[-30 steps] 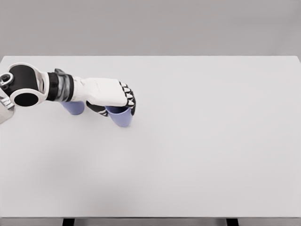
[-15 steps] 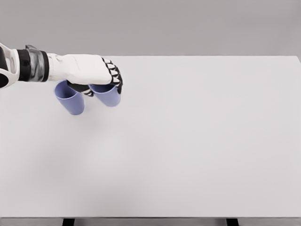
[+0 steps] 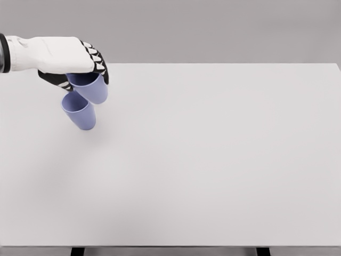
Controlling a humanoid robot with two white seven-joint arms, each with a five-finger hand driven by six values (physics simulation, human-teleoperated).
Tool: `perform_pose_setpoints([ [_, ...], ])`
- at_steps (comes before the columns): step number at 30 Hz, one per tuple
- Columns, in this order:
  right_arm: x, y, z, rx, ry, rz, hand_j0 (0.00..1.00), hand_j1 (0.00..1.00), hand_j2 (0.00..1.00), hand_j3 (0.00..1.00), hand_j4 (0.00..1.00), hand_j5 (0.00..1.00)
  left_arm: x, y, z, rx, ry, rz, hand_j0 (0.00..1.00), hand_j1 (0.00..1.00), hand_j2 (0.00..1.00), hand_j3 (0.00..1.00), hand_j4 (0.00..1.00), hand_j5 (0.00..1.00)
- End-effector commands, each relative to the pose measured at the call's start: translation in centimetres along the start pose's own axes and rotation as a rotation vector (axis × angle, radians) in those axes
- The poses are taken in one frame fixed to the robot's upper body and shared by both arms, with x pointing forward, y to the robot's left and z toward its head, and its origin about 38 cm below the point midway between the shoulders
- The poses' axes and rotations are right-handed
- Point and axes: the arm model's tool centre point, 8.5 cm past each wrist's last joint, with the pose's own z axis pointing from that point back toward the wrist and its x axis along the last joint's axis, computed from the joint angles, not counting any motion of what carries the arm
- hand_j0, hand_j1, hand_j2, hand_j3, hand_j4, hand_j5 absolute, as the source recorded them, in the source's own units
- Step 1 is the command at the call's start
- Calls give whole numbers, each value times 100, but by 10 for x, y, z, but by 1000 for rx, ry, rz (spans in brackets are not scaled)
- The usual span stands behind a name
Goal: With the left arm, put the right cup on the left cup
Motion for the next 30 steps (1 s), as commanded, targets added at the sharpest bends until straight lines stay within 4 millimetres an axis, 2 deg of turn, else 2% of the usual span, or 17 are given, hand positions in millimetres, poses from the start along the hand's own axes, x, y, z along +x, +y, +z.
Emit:
perform_pose_setpoints([
  [1,0,0,0,0,0,0,100,100,100,100,100,100,-5,-4,11,-5,23,13,68,68,68,68,68,68],
  [5,0,0,0,0,0,-1,100,100,100,100,100,100,-9,2,20,5,41,8,68,68,68,68,68,68],
  [11,0,0,0,0,0,-1,100,100,100,100,100,100,-14,0,27,-2,63,12,68,68,68,68,68,68],
  [30,0,0,0,0,0,-1,100,100,100,100,100,100,-29,-16,28,-33,112,54,68,68,68,68,68,68],
])
